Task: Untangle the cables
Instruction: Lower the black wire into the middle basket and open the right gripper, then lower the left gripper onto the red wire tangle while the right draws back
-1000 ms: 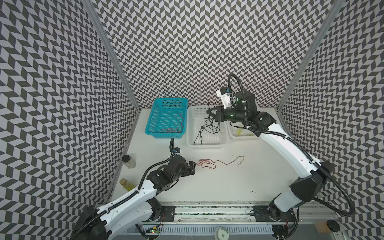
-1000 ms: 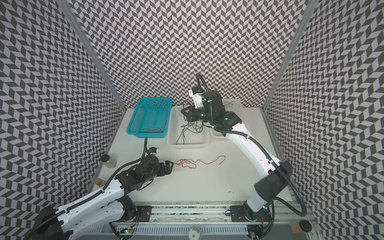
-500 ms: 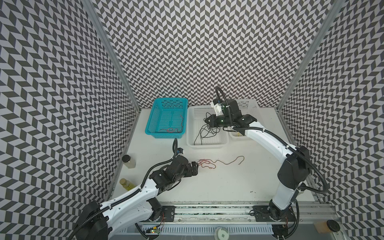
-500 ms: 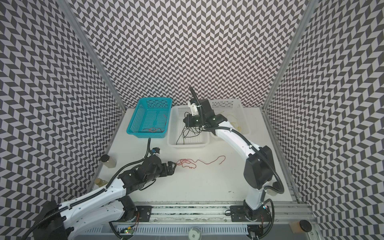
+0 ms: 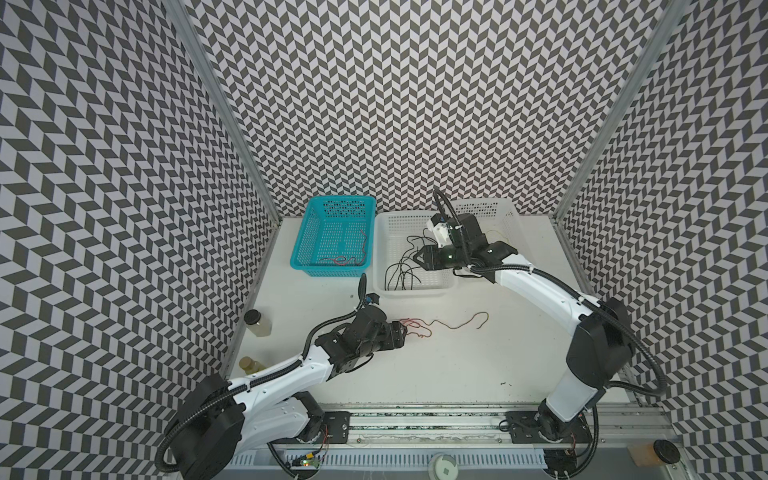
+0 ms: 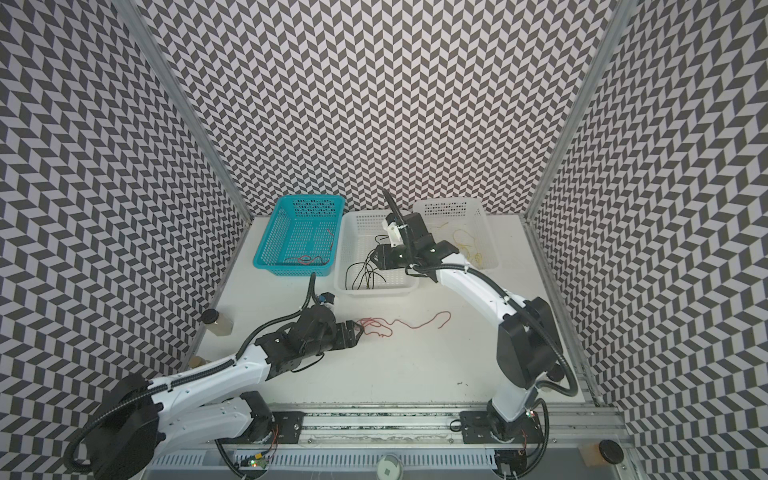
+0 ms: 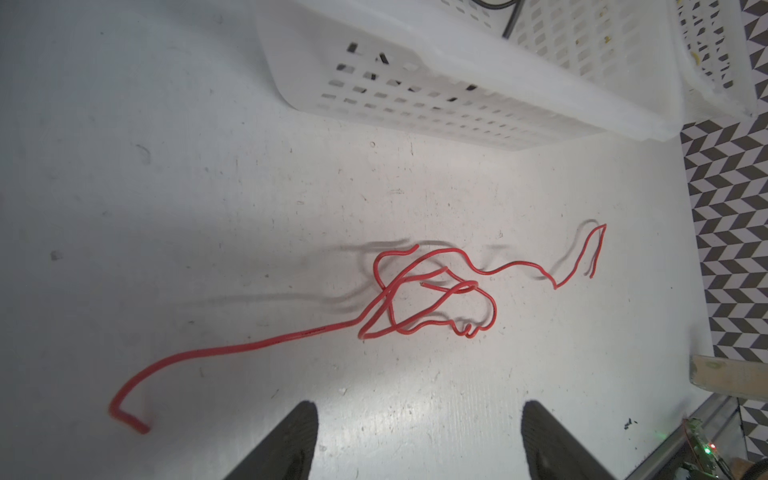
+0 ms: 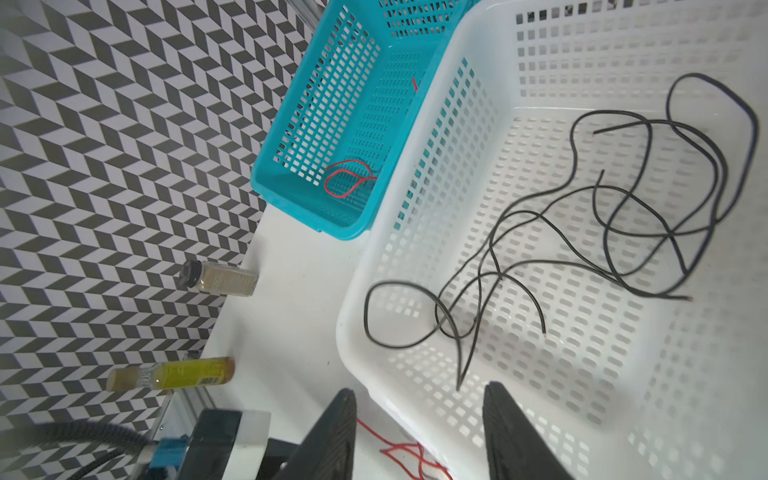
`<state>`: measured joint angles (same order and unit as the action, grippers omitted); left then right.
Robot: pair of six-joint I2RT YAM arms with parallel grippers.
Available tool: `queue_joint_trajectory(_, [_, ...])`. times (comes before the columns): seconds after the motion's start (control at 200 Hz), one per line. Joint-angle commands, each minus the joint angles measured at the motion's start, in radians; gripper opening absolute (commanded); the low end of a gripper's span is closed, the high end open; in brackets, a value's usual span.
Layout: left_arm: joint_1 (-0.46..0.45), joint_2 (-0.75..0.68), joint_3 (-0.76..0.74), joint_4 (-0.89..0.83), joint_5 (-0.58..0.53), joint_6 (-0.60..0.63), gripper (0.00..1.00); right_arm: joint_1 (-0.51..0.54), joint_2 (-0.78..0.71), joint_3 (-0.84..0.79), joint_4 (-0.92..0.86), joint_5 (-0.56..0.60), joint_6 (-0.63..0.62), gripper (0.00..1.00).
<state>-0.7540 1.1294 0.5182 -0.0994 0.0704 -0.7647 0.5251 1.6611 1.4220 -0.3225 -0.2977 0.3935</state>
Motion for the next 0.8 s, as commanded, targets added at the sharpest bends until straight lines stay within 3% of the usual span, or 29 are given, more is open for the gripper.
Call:
queue_joint_trajectory(0.0, [-0.005,0.045,0.057,0.020,0.004,0.034,0.75,-0.004,-0.143,-0.090,0.104,0.021,-0.003,0.53])
queue_joint_trajectory(0.461, [-0.005,0.180,0.149,-0.048,-0.070,0.142,0.49,-0.002,-0.539,-0.424,0.195,0.038,-0.003,0.64])
queue_joint_trajectory(0.796, [-0.004,0.235,0.178,-0.073,-0.094,0.185,0.39,-0.002,-0.628,-0.485,0.203,0.040,-0.021,0.66])
